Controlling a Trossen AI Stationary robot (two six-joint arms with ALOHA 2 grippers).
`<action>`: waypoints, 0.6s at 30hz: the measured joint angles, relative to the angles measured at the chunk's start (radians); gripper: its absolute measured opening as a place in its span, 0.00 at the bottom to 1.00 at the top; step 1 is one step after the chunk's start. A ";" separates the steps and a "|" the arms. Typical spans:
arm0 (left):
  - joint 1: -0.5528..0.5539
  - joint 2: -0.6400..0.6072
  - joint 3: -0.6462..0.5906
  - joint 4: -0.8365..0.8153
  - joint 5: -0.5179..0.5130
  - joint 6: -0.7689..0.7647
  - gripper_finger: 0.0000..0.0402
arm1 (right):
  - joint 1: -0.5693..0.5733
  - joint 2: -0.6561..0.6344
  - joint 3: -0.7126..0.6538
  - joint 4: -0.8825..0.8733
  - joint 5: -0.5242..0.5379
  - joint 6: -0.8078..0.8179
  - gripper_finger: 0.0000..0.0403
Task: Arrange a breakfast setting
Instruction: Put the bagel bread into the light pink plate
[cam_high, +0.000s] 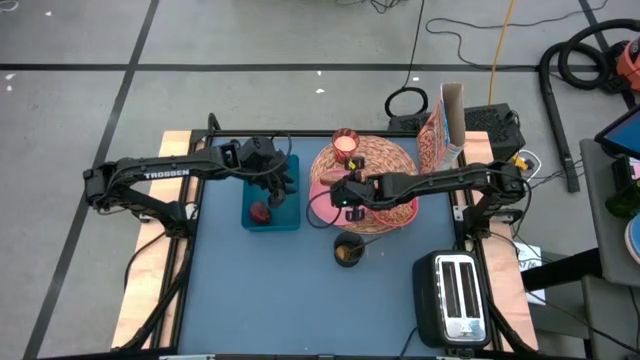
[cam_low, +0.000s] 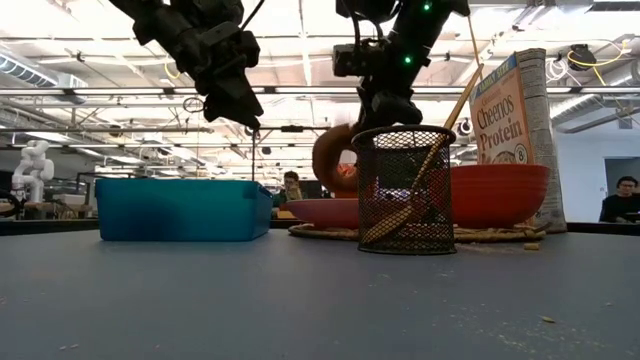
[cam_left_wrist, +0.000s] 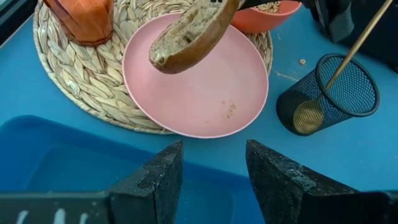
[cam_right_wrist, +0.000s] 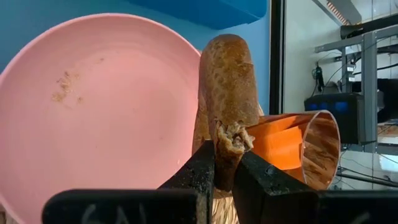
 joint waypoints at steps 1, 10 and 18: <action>0.000 0.000 0.000 0.000 0.000 0.000 0.45 | 0.000 0.000 0.000 -0.004 0.000 0.000 0.07; -0.001 0.000 0.000 0.000 0.000 0.000 0.45 | 0.000 0.000 0.000 -0.038 0.000 0.010 0.07; -0.001 0.000 0.000 0.000 0.000 0.000 0.45 | -0.005 0.000 0.000 -0.031 -0.122 0.005 0.07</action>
